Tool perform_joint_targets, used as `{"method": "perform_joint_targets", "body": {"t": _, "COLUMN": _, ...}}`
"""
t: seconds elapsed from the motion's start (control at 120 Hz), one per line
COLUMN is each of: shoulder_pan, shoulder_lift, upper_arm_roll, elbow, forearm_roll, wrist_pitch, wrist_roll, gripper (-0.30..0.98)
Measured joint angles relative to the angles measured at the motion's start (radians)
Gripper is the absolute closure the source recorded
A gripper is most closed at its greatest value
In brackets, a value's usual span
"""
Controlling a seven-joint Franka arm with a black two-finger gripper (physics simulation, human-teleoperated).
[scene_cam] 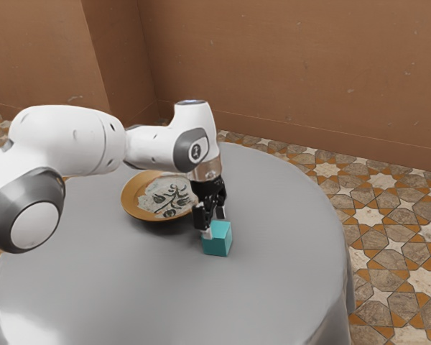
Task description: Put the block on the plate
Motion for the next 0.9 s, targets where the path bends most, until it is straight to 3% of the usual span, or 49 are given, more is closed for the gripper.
{"method": "perform_joint_targets", "body": {"t": 0.533, "shoulder_pan": 0.001, "shoulder_lift": 0.059, "upper_arm_roll": -0.002, "elbow": 0.018, "forearm_roll": -0.01, "wrist_pitch": 0.004, "wrist_roll": -0.009, "gripper": 0.0}}
{"method": "perform_joint_targets", "body": {"t": 0.9, "shoulder_pan": 0.001, "shoulder_lift": 0.063, "upper_arm_roll": -0.002, "elbow": 0.017, "forearm_roll": -0.022, "wrist_pitch": 0.027, "wrist_roll": -0.015, "gripper": 0.22}}
